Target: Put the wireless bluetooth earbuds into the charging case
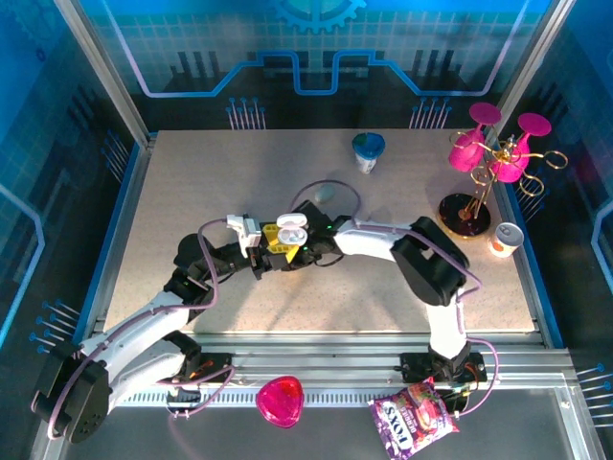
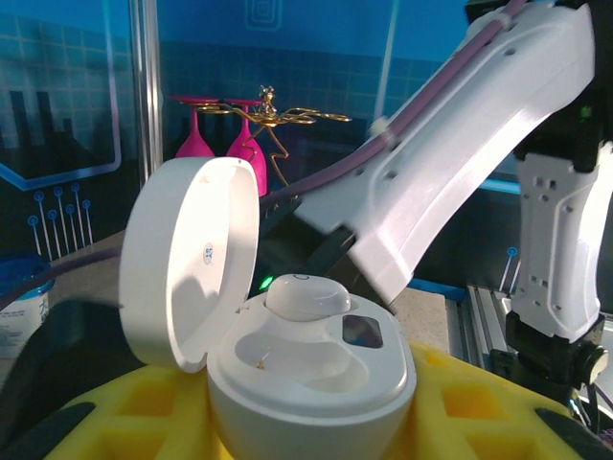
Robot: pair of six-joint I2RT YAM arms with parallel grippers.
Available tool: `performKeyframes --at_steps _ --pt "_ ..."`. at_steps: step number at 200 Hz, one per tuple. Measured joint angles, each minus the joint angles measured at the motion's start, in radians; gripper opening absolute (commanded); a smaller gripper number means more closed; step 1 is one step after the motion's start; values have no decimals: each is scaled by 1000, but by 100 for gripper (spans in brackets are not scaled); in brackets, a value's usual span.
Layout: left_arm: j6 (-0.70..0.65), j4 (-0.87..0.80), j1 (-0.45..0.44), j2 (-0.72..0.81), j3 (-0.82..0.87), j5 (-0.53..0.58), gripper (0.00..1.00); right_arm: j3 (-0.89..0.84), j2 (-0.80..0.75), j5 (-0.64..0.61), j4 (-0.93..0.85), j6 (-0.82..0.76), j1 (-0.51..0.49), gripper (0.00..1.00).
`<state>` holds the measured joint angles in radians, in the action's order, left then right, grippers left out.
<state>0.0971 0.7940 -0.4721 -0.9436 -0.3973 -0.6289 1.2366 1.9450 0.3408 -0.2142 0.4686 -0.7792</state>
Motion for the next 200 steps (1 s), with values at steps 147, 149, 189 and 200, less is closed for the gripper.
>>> performKeyframes --at_steps 147,149,189,200 --pt "-74 259 0 -304 42 154 25 -201 -704 -218 -96 -10 119 20" --pt "-74 266 0 -311 42 155 25 -198 -706 -222 -101 -10 116 20" --pt "-84 362 -1 -406 41 162 25 -126 -712 -261 -144 -29 26 20" --pt "-94 372 -3 -417 41 163 25 -104 -706 -262 -144 -33 5 20"
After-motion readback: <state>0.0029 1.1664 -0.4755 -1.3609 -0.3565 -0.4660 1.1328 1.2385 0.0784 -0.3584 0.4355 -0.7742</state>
